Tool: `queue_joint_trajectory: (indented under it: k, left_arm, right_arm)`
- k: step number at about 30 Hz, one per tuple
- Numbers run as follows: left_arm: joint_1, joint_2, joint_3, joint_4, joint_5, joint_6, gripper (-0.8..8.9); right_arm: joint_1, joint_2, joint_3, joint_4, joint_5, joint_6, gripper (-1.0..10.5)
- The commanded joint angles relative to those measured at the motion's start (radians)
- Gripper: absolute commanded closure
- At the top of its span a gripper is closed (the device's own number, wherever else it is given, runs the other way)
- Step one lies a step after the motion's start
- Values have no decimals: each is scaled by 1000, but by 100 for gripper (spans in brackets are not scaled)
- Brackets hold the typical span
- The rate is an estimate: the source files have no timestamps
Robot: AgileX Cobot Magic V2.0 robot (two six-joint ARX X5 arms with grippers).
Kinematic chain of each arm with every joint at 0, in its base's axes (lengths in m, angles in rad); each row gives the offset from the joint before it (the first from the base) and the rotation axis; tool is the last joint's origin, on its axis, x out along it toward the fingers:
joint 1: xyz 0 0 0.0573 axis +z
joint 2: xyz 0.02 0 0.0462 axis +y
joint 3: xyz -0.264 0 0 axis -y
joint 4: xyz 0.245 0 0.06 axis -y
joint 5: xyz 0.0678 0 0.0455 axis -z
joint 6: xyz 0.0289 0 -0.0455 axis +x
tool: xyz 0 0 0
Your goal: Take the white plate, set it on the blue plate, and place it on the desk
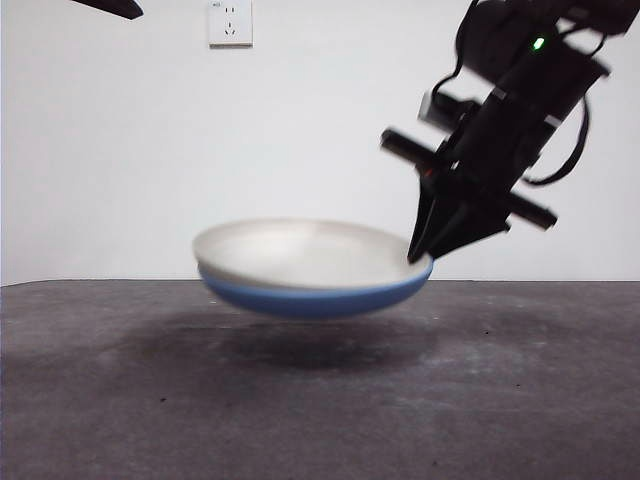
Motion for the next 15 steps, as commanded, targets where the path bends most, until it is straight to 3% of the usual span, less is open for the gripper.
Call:
queue_joint_trajectory:
  k: [1,15]
  left_arm:
    - [-5,5,8,10,5,19,411]
    - [-5,5,8,10,5,19,411]
  right_arm:
    - [5,53,27,29,-3,33,934]
    - [5,134,27,32,2,33,932]
